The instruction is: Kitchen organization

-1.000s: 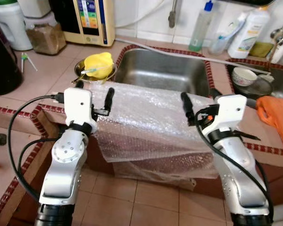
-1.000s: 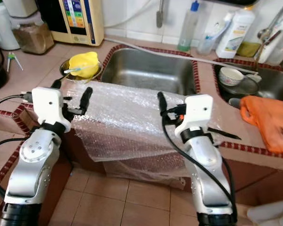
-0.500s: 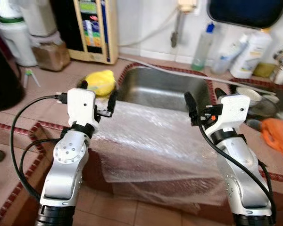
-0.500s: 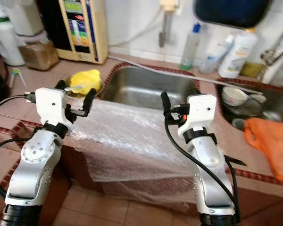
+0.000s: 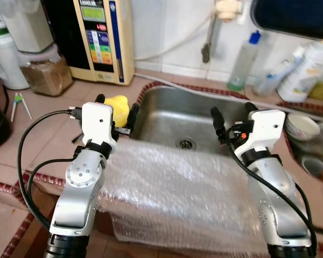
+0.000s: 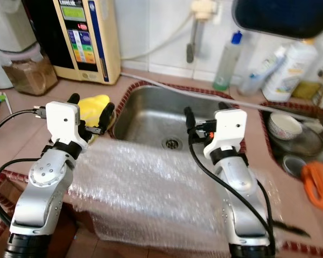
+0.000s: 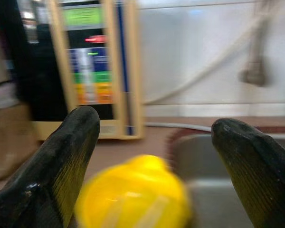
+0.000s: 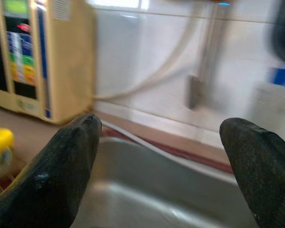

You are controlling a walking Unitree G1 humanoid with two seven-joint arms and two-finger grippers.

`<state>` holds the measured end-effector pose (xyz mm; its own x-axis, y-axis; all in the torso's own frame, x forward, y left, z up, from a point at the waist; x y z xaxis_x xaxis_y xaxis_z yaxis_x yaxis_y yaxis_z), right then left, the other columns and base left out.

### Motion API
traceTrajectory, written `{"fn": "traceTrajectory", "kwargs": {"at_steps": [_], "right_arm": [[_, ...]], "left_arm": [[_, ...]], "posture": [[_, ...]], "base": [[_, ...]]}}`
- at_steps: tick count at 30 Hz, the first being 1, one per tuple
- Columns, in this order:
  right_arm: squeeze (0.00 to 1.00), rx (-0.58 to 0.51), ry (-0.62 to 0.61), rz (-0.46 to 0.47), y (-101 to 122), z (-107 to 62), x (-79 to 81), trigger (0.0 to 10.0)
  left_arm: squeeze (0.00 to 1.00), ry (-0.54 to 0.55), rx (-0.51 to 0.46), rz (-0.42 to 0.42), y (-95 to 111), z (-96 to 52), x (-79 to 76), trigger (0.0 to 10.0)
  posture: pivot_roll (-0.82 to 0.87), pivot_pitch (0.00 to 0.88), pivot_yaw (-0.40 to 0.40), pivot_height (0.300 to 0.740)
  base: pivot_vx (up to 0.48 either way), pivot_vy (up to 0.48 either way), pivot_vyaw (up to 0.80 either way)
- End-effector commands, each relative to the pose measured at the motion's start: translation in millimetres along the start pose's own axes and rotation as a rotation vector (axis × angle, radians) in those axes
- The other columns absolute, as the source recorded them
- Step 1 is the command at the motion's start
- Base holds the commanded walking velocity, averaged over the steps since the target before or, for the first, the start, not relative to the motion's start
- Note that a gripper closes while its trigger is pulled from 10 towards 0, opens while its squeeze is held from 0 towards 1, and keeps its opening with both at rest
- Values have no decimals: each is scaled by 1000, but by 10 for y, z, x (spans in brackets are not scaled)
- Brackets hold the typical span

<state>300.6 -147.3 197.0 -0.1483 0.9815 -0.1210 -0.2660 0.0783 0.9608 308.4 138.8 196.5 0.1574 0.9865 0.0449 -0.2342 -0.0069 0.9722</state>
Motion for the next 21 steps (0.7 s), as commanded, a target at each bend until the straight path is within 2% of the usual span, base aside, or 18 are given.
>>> {"fn": "traceTrajectory", "kwargs": {"at_steps": [1, 7, 14, 18, 21], "right_arm": [[0, -17, 17, 8, 41, 4, 36, 10000], [0, -14, 17, 6, 32, -4, 30, 10000], [0, -12, 17, 2, 30, -11, 23, 10000], [0, -12, 25, -4, 38, -15, 11, 10000], [0, -7, 58, 7, 45, -11, 33, 10000]], "left_arm": [[0, 23, -8, 12, 16, -10, 43, 10000], [0, 18, -32, 36, 55, -39, 6, 10000], [0, -43, -89, 31, 147, -113, -57, 10000], [0, -65, -66, 39, 133, -272, -8, 10000], [0, -76, -19, 66, 21, -415, 57, 10000]], "posture": [[81, 81, -52, 740], [81, 81, -53, 740], [80, 83, -57, 740], [85, 88, -62, 740], [91, 88, -64, 740]], "base": [[0, 0, 0], [0, 0, 0], [0, 0, 0], [0, 0, 0], [0, 0, 0]]}}
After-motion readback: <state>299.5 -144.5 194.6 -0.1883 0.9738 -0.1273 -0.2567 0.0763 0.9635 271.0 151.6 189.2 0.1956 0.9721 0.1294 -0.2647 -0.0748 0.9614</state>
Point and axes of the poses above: a point about 5 cm out from each wrist's last joint towards the gripper, its own z axis pointing out of the wrist towards the gripper, its own y axis along the axis of the wrist's last joint, x = y × z, the point moved 1 cm from there along z, pointing out of the wrist towards the gripper, and after that the axes turned 4 degrees about -z, right-handed, at the moved point
